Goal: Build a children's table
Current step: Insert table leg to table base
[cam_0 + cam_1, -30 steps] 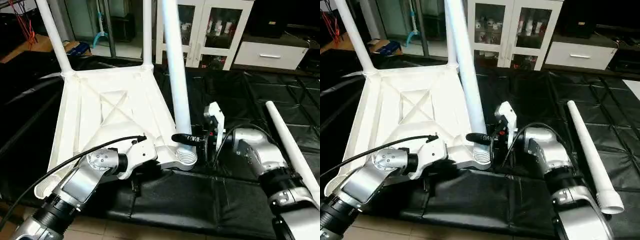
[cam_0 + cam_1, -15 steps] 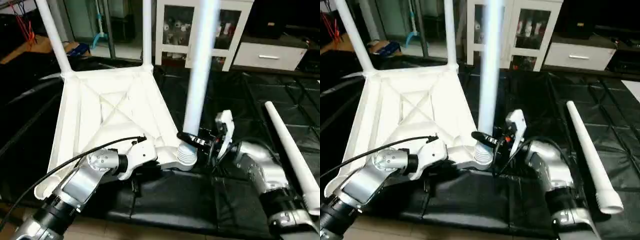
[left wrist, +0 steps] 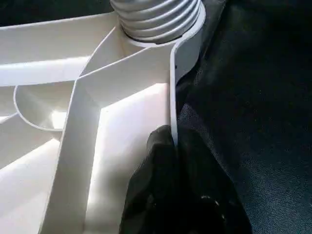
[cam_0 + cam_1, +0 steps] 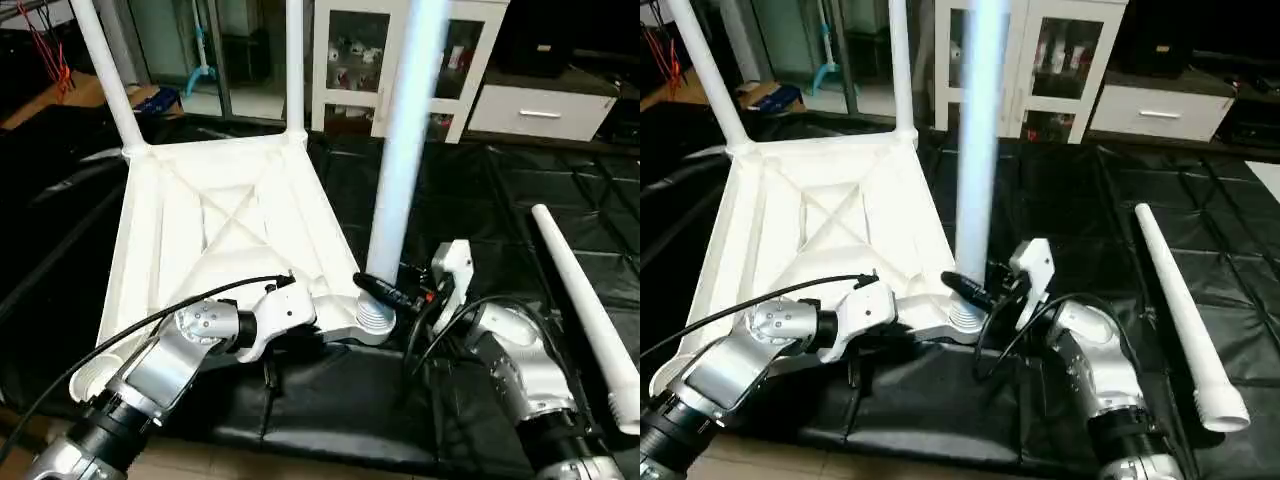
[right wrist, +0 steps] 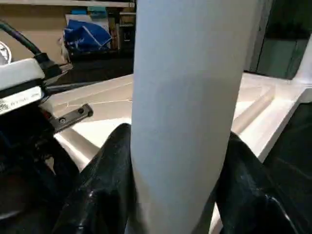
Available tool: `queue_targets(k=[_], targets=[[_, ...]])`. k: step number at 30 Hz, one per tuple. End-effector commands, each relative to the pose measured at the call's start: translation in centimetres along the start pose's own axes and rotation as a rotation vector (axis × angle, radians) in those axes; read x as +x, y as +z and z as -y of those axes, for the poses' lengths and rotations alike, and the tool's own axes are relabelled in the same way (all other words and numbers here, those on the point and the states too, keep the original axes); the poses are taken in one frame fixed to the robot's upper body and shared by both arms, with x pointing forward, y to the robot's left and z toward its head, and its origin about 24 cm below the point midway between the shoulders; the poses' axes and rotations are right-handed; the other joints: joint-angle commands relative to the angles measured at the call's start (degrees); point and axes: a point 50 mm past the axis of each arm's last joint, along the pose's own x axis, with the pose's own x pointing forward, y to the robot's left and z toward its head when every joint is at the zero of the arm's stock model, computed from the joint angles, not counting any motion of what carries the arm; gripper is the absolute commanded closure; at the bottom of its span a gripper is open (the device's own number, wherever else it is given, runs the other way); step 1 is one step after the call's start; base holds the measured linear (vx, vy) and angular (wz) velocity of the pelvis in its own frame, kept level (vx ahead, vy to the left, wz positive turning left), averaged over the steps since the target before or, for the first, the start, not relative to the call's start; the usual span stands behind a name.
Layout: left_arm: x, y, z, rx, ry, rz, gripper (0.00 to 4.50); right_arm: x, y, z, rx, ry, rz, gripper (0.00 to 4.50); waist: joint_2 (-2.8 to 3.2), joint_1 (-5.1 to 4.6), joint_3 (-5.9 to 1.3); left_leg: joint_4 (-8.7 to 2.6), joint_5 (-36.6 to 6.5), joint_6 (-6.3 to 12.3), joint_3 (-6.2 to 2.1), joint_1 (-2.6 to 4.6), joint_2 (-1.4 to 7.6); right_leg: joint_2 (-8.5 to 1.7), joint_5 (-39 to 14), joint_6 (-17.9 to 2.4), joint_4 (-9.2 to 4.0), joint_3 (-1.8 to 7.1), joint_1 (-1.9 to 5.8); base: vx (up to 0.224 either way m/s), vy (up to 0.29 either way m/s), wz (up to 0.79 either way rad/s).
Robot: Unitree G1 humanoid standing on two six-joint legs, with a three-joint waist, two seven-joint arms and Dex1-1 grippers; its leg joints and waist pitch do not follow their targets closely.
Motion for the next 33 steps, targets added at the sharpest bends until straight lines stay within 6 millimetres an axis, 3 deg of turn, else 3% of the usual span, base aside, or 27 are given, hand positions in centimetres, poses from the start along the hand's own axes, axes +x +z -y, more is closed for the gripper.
queue_targets(k=[1, 10, 16, 20, 24, 26, 28, 29, 33], targets=[[-0.1, -1.5, 0.3, -0.022, -0.009, -0.076, 4.49, -2.6, -3.3, 0.3, 0.026, -0.101, -0.185, 2.66, 0.72, -0.04, -1.46, -5.25, -21.47, -0.61, -1.55, 0.55, 3.21, -4.36, -15.53, -10.89, -5.27, 2.60, 0.46, 0.000, 0.000, 0.00], [-0.2, -1.4, 0.4, -0.029, -0.002, -0.074, 4.49, -3.4, -4.4, 0.2, 0.128, -0.211, -0.142, 2.66, 0.60, -0.21, -1.28, -5.57, -23.81, -0.86, -1.75, 0.55, 3.23, -4.35, -18.33, -9.72, -5.63, 2.72, 0.06, 0.000, 0.000, 0.00], [-0.2, -1.5, 0.4, -0.030, -0.003, -0.077, 4.49, -4.2, -5.8, 0.1, 0.236, -0.207, -0.236, 2.66, 0.79, -0.32, -1.15, -5.71, -24.96, -1.25, -1.86, 0.46, 3.17, -4.29, -19.05, -9.47, -5.74, 2.78, -0.01, 0.000, 0.000, 0.00], [-0.1, -1.5, 0.4, -0.029, -0.005, -0.077, 4.49, -4.4, -6.3, -0.1, 0.278, -0.182, -0.296, 2.66, 0.84, -0.44, -0.94, -5.85, -29.11, -2.31, -2.17, 1.00, 3.16, -4.47, -24.73, -7.92, -6.36, 2.81, -0.47, 0.000, 0.000, 0.00], [-0.2, -1.4, 0.4, -0.029, -0.004, -0.077, 4.49, -4.5, -6.7, -0.3, 0.262, -0.084, -0.406, 2.66, 0.52, -0.51, -1.11, -5.95, -28.07, -2.19, -2.15, 0.83, 3.20, -4.30, -21.56, -8.28, -6.17, 2.75, -0.35, 0.000, 0.000, 0.00], [-0.2, -1.4, 0.4, -0.030, -0.005, -0.077, 4.49, -4.6, -6.7, -0.4, 0.236, -0.036, -0.445, 2.66, 0.68, -0.42, -1.20, -5.88, -26.73, -1.76, -1.91, 0.82, 3.18, -4.29, -19.00, -8.99, -6.07, 2.74, -0.26, 0.000, 0.000, 0.00], [-0.2, -1.5, 0.4, -0.030, -0.006, -0.078, 4.49, -4.8, -6.6, -0.4, 0.202, -0.003, -0.455, 2.66, 0.63, -0.41, -1.31, -5.91, -25.70, -1.57, -1.85, 0.70, 3.20, -4.30, -17.43, -9.35, -6.02, 2.75, -0.05, 0.000, 0.000, 0.00], [-0.2, -1.5, 0.4, -0.031, -0.006, -0.078, 4.49, -4.8, -6.4, -0.3, 0.196, 0.014, -0.446, 2.66, 0.25, -0.43, -1.40, -5.88, -24.91, -1.30, -1.76, 0.64, 3.19, -4.25, -16.48, -9.57, -5.97, 2.71, 0.10, 0.000, 0.000, 0.00], [-0.2, -1.6, 0.5, -0.032, -0.007, -0.080, 4.49, -4.9, -6.1, -0.1, 0.176, 0.032, -0.443, 2.66, 0.34, -0.20, -1.53, -5.84, -22.88, -0.56, -1.61, 0.65, 3.25, -4.31, -14.22, -10.32, -5.85, 2.71, 0.28, 0.000, 0.000, 0.00]])
